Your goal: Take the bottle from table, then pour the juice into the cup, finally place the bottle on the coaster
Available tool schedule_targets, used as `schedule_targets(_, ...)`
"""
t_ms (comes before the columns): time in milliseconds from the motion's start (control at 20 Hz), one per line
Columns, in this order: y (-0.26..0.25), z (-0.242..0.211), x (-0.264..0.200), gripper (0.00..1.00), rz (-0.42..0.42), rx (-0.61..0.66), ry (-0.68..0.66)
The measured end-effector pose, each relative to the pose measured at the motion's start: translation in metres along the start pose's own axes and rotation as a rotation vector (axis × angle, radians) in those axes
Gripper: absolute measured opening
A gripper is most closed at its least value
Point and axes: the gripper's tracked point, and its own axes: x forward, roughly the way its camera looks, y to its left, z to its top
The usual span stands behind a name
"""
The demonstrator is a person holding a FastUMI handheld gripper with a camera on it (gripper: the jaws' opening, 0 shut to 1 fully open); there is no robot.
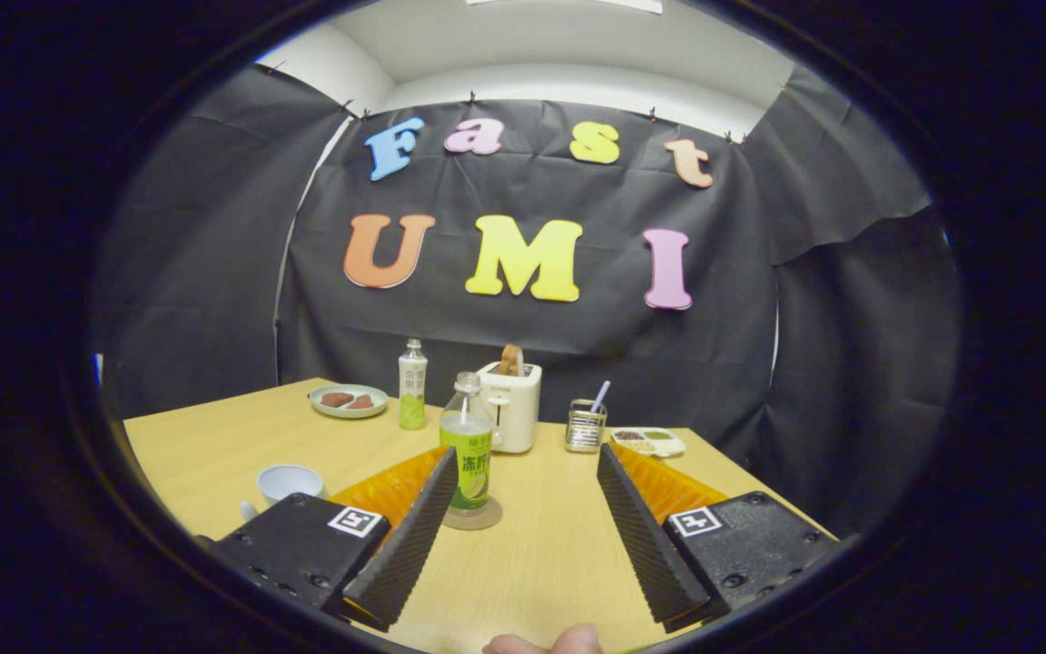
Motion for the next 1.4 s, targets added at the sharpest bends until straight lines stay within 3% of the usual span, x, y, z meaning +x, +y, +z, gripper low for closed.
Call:
schedule_targets(250, -0.012, 0.031, -0.062, 0.99, -0.026, 0.015, -0.064)
schedule_targets(550, -0.014, 0.037, -0.093, 0.99, -0.072, 0.010, -0.112)
schedule_targets(950, 0.005, 0.012, -0.091, 0.99, -0.046, 0.047, -0.066)
schedule_targets(1400, 0.005, 0.003, -0.083, 1.00, -0.072, 0.069, -0.061)
